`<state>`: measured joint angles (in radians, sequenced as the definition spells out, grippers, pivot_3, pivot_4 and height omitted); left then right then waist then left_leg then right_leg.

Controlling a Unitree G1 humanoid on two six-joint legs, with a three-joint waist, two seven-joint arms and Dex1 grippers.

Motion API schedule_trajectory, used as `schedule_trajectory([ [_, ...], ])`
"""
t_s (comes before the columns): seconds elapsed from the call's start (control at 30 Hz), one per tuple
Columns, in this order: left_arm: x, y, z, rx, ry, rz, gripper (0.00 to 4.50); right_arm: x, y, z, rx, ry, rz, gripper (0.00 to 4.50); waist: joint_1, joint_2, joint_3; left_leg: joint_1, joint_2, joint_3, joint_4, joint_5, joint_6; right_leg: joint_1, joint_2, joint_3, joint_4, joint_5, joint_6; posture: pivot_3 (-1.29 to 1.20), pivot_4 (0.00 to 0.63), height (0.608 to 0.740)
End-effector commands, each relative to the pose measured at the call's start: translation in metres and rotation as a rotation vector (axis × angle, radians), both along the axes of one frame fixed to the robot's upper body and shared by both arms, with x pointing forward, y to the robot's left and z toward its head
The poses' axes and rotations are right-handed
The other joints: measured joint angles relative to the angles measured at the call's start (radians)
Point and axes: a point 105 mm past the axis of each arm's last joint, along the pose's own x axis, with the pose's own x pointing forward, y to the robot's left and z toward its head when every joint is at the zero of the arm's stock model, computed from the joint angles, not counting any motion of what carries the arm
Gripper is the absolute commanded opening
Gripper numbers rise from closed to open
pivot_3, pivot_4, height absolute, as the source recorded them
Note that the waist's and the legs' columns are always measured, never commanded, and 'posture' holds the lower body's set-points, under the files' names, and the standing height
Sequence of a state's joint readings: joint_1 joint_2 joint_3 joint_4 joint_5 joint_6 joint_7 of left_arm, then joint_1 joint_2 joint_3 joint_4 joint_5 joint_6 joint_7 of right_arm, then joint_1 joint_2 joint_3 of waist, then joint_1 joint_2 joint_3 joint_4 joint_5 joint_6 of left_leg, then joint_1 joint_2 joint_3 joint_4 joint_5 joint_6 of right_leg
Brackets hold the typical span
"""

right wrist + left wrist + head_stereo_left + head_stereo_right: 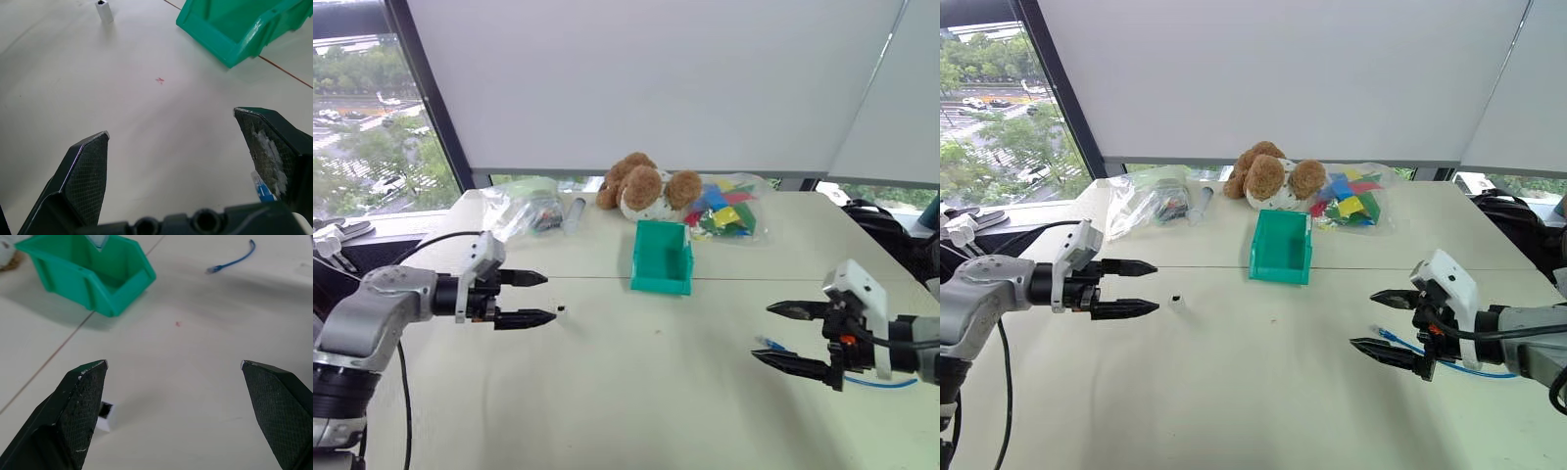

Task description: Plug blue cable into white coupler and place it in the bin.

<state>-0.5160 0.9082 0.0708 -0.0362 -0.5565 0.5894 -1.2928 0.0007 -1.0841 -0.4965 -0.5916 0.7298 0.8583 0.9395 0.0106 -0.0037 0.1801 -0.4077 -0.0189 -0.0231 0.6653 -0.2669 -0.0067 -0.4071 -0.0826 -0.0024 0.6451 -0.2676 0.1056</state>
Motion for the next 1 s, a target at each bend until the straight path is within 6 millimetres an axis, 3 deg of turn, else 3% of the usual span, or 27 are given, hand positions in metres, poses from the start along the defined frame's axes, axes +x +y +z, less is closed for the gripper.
schedule_trajectory([
  [0.03, -0.004, -0.003, 0.007, -0.009, -0.027, -0.015, 4.50, -0.001, -0.002, 0.005, -0.016, -0.024, -0.009, 4.46, 0.000, 0.000, 0.000, 0.000, 0.000, 0.000, 0.000, 0.000, 0.000, 0.000, 0.000, 0.000, 0.000, 0.000, 0.000, 0.00, 0.150, 0.740],
  [0.67, 0.000, -0.019, 0.006, -0.026, -0.025, -0.050, 4.50, -0.003, -0.014, -0.011, -0.042, -0.021, -0.113, 4.46, 0.001, 0.000, 0.000, 0.000, 0.000, 0.000, 0.000, 0.000, 0.000, 0.000, 0.000, 0.000, 0.000, 0.000, 0.000, 0.00, 0.150, 0.740],
  [0.87, 0.001, -0.027, 0.002, -0.037, -0.027, -0.071, 4.50, 0.003, -0.045, -0.036, -0.118, 0.038, -0.191, 4.46, 0.002, 0.000, 0.000, 0.000, -0.001, 0.000, 0.000, 0.000, 0.000, 0.001, 0.000, 0.000, 0.000, 0.000, 0.000, 0.00, 0.150, 0.740],
  [1.0, 0.002, -0.033, 0.000, -0.042, -0.035, -0.087, 4.50, 0.011, -0.067, -0.053, -0.067, 0.099, -0.244, 4.46, 0.001, 0.000, 0.000, 0.000, -0.001, 0.000, 0.001, 0.000, 0.000, 0.001, 0.001, 0.000, 0.000, 0.000, 0.000, 0.00, 0.150, 0.740],
])
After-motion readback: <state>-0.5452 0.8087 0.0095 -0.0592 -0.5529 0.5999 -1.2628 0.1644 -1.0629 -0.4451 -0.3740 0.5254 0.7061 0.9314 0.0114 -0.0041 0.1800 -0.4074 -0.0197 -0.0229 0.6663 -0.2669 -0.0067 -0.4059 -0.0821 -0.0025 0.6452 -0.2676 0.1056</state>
